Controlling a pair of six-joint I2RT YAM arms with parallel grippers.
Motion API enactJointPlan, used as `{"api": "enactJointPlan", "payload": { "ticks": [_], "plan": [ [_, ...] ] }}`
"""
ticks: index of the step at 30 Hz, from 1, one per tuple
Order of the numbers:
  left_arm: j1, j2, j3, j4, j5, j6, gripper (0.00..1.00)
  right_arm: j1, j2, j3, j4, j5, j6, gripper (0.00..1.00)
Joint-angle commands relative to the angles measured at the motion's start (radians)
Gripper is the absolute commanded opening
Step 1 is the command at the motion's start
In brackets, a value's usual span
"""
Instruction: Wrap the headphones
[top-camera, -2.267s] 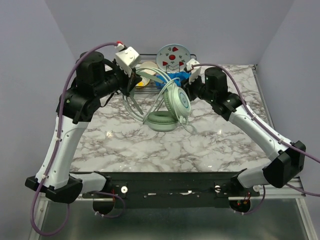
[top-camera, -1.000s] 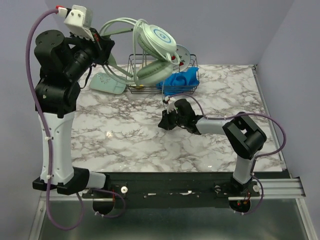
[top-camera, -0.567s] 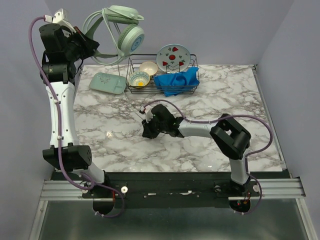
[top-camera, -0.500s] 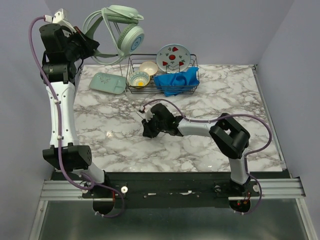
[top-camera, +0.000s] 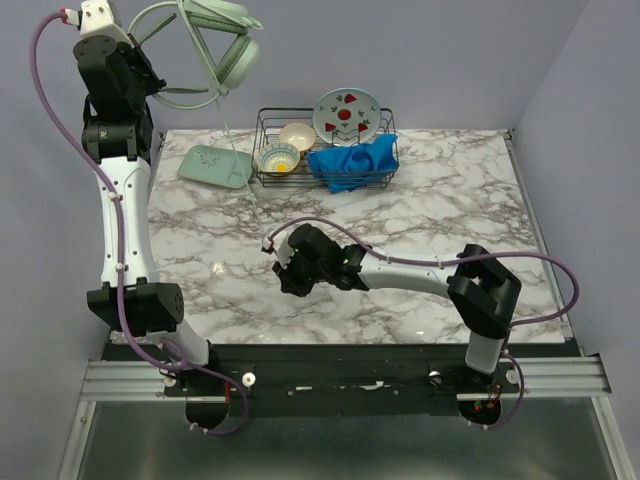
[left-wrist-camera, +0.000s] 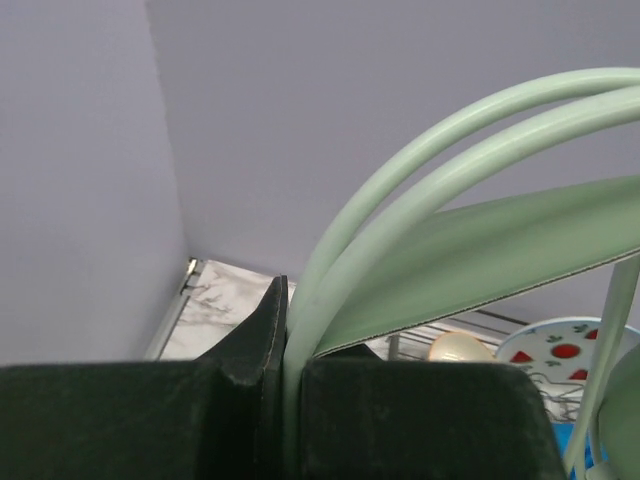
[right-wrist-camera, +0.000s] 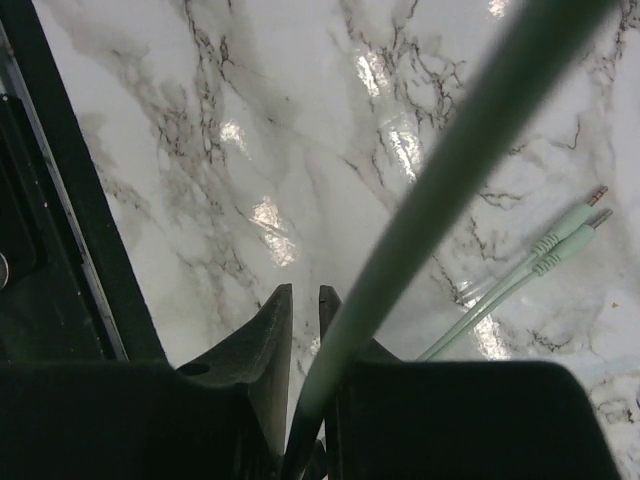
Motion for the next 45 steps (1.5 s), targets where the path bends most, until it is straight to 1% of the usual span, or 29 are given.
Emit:
{"api": "enactJointPlan", "payload": {
  "ticks": [1, 4, 6, 9, 10, 11, 13, 14, 15, 16, 17, 19, 20, 22, 23, 24, 26, 31, 32, 34, 35, 36, 37, 38, 39, 40, 42, 45],
  "plan": [
    [0.007, 0.036, 0.045, 0.130, -0.172, 0.055, 0.00, 0.068, -0.053, 0.011, -0.161, 0.084, -0.051, 0.01],
    [0.005, 0.059, 0.033, 0.165, -0.250, 0.133, 0.00, 0.077, -0.110, 0.001, -0.200, 0.110, -0.054, 0.01],
    [0.007, 0.063, 0.007, 0.203, -0.272, 0.186, 0.00, 0.083, -0.138, -0.002, -0.231, 0.126, -0.059, 0.01],
    [0.004, 0.046, -0.070, 0.277, -0.299, 0.263, 0.00, 0.089, -0.185, 0.014, -0.295, 0.190, -0.070, 0.01],
    [0.001, 0.042, -0.088, 0.289, -0.292, 0.281, 0.00, 0.089, -0.199, 0.020, -0.312, 0.231, -0.068, 0.01],
    [-0.001, 0.037, -0.114, 0.299, -0.248, 0.311, 0.00, 0.089, -0.225, 0.027, -0.326, 0.314, -0.070, 0.01],
    [-0.012, 0.033, -0.136, 0.286, -0.188, 0.392, 0.00, 0.089, -0.247, 0.038, -0.371, 0.401, -0.089, 0.01],
    [-0.036, 0.019, -0.172, 0.286, -0.174, 0.427, 0.00, 0.088, -0.265, 0.046, -0.391, 0.482, -0.097, 0.01],
    [-0.054, 0.011, -0.198, 0.295, -0.186, 0.465, 0.00, 0.088, -0.274, 0.072, -0.435, 0.518, -0.102, 0.01],
    [-0.071, 0.000, -0.232, 0.315, -0.200, 0.555, 0.00, 0.088, -0.282, 0.084, -0.454, 0.547, -0.111, 0.01],
    [-0.103, -0.027, -0.308, 0.366, -0.210, 0.593, 0.00, 0.088, -0.294, 0.096, -0.470, 0.598, -0.117, 0.01],
    [-0.130, -0.055, -0.384, 0.415, -0.224, 0.706, 0.00, 0.086, -0.328, 0.129, -0.501, 0.639, -0.142, 0.01],
    [-0.146, -0.075, -0.447, 0.438, -0.233, 0.749, 0.00, 0.083, -0.340, 0.141, -0.507, 0.678, -0.151, 0.01],
    [-0.200, -0.092, -0.504, 0.487, -0.259, 0.814, 0.00, 0.077, -0.372, 0.181, -0.527, 0.708, -0.175, 0.01],
    [-0.216, -0.113, -0.563, 0.502, -0.264, 0.885, 0.00, 0.076, -0.382, 0.196, -0.533, 0.736, -0.185, 0.01],
    [-0.248, -0.122, -0.596, 0.541, -0.270, 0.915, 0.00, 0.070, -0.392, 0.210, -0.540, 0.747, -0.194, 0.01],
    [-0.274, -0.151, -0.678, 0.568, -0.275, 0.993, 0.00, 0.062, -0.426, 0.256, -0.538, 0.765, -0.224, 0.01],
    [-0.379, -0.197, -0.812, 0.584, -0.278, 1.099, 0.00, 0.001, -0.467, 0.356, -0.532, 0.785, -0.289, 0.01],
    [-0.387, -0.199, -0.821, 0.584, -0.295, 1.099, 0.00, -0.003, -0.477, 0.386, -0.530, 0.766, -0.297, 0.01],
    [-0.392, -0.188, -0.788, 0.514, -0.283, 1.009, 0.00, -0.003, -0.486, 0.405, -0.523, 0.738, -0.307, 0.01],
    [-0.380, -0.166, -0.709, 0.463, -0.240, 0.962, 0.00, -0.003, -0.489, 0.408, -0.524, 0.733, -0.307, 0.01],
    [-0.365, -0.152, -0.658, 0.335, -0.205, 0.911, 0.00, -0.003, -0.492, 0.396, -0.523, 0.742, -0.307, 0.01],
    [-0.348, -0.136, -0.609, 0.273, -0.160, 0.795, 0.00, -0.004, -0.497, 0.380, -0.521, 0.755, -0.307, 0.01],
    [-0.316, -0.116, -0.529, 0.222, -0.105, 0.753, 0.00, -0.004, -0.501, 0.364, -0.518, 0.767, -0.306, 0.01],
    [-0.303, -0.110, -0.501, 0.158, -0.026, 0.713, 0.00, -0.012, -0.515, 0.322, -0.515, 0.784, -0.301, 0.01],
    [-0.294, -0.107, -0.480, 0.138, 0.021, 0.663, 0.00, -0.016, -0.524, 0.302, -0.517, 0.791, -0.294, 0.01],
    [-0.270, -0.110, -0.440, 0.089, 0.140, 0.625, 0.00, -0.042, -0.561, 0.255, -0.514, 0.799, -0.272, 0.01],
    [-0.251, -0.102, -0.380, 0.020, 0.216, 0.552, 0.00, -0.079, -0.610, 0.158, -0.497, 0.778, -0.241, 0.01]
  ]
}}
